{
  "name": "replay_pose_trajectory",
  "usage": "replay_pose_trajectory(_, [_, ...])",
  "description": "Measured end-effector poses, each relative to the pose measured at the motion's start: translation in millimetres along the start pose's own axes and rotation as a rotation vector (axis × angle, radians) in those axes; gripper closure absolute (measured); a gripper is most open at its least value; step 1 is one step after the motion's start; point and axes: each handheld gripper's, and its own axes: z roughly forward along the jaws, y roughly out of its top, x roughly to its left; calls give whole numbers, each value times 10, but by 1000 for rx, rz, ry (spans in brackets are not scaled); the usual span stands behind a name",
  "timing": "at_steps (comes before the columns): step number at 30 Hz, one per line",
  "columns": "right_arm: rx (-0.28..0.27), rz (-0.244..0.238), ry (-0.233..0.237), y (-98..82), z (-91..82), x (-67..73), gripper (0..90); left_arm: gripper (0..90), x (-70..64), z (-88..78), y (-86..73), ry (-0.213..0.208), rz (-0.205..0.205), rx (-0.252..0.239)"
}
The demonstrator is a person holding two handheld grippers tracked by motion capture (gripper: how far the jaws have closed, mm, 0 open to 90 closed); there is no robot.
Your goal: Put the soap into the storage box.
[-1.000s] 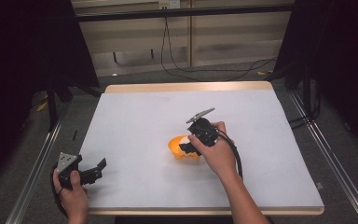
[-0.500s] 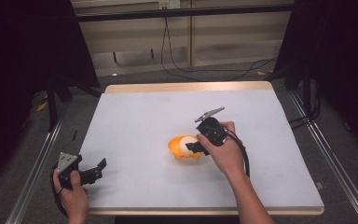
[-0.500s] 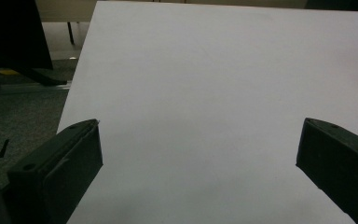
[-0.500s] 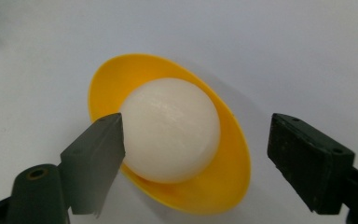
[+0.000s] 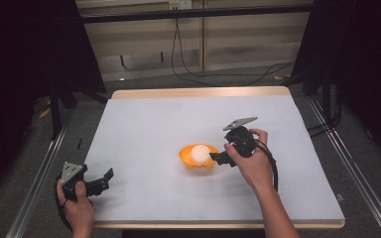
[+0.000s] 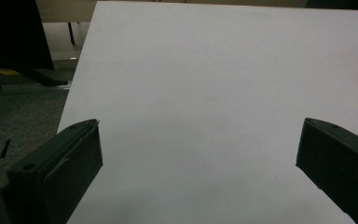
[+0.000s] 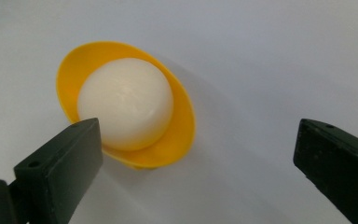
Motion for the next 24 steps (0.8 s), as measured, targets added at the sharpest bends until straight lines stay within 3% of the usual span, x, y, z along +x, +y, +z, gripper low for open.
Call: replay_pose_trajectory(24, [-37, 76, -100, -535, -376, -440, 0, 0, -3, -1, 0, 3, 5, 1])
